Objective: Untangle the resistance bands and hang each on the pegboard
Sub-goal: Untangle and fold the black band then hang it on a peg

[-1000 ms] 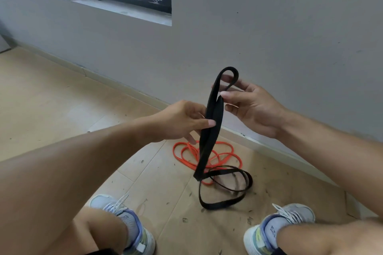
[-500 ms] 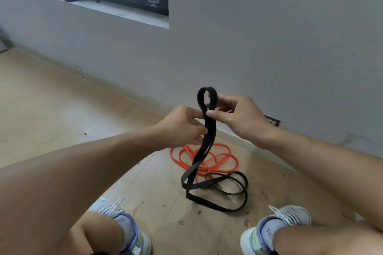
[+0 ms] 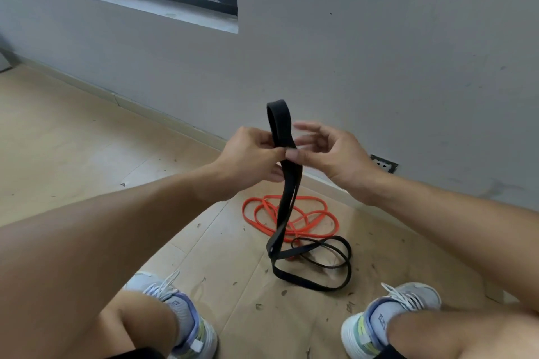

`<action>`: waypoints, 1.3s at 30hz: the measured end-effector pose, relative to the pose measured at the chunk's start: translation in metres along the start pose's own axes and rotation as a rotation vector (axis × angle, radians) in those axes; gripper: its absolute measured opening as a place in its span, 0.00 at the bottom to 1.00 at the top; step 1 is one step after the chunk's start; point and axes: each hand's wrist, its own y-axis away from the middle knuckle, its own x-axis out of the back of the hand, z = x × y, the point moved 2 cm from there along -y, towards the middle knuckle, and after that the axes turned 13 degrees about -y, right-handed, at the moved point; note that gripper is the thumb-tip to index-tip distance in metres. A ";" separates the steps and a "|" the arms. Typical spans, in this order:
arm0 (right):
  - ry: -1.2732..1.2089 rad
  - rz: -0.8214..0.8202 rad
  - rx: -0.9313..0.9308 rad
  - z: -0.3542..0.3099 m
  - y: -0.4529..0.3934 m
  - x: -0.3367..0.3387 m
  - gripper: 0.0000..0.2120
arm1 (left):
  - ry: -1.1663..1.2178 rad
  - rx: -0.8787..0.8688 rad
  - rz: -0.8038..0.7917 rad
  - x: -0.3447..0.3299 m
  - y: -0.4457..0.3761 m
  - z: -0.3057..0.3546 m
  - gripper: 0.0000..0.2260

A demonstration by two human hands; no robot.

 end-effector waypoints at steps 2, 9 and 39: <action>0.061 -0.154 -0.144 0.015 0.003 -0.001 0.28 | 0.071 -0.003 -0.001 0.004 0.000 0.005 0.08; 0.345 -0.025 -0.083 0.039 0.002 -0.011 0.10 | 0.228 -0.018 0.120 0.025 -0.002 0.009 0.07; 0.484 -0.203 -0.185 0.065 -0.006 -0.003 0.12 | 0.677 0.214 0.434 0.068 -0.016 -0.002 0.12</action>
